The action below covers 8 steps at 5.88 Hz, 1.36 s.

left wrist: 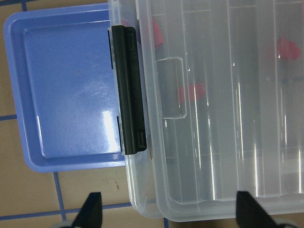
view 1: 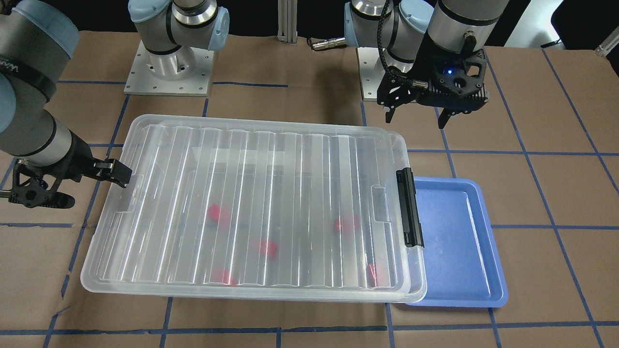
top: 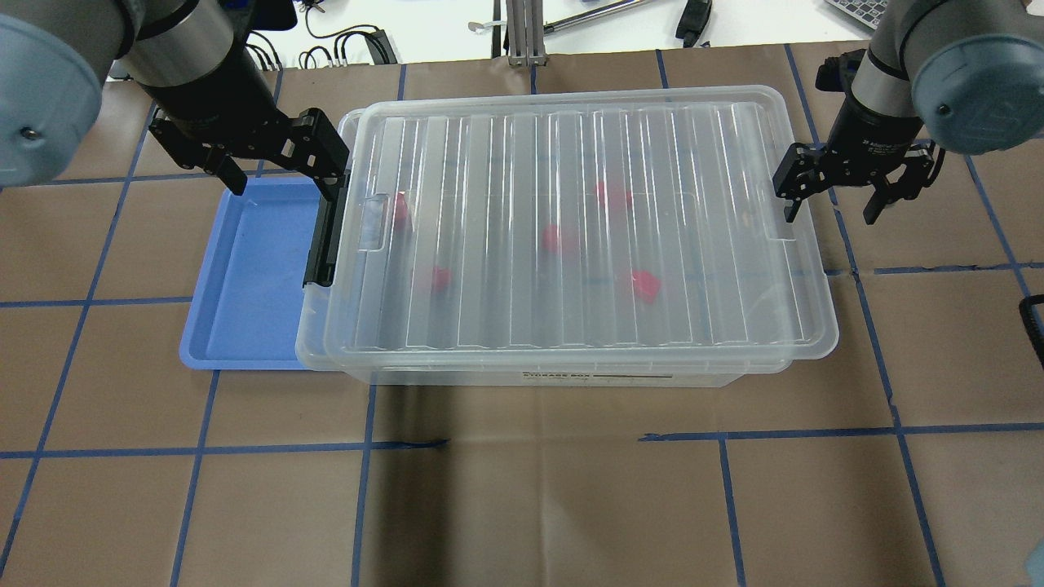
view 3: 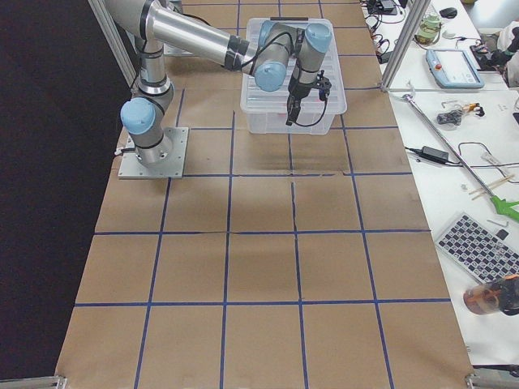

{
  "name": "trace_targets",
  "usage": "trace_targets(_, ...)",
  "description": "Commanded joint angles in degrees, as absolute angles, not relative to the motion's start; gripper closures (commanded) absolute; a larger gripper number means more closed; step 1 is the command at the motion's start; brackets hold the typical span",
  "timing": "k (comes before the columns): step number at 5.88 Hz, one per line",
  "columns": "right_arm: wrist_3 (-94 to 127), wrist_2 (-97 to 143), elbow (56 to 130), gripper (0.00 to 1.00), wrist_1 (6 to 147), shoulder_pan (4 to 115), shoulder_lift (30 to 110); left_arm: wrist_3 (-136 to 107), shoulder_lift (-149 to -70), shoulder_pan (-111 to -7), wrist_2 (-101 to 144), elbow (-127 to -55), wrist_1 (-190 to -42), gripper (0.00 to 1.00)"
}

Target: Place red block in blue tray from box

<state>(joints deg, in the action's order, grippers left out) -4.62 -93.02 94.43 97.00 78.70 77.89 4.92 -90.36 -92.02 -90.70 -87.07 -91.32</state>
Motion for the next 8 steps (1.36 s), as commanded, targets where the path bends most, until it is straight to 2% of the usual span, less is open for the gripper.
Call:
trace_targets(1,-4.7,-93.0,95.1,0.00,97.3,78.6,77.9,4.9,-90.4,-92.0,-90.7,-87.1,-91.3,0.01)
trace_targets(8,-13.2,-93.2,95.2,0.00,100.7,74.3,77.5,5.2,-90.2,-92.0,-91.1,-87.4,-91.3,0.01)
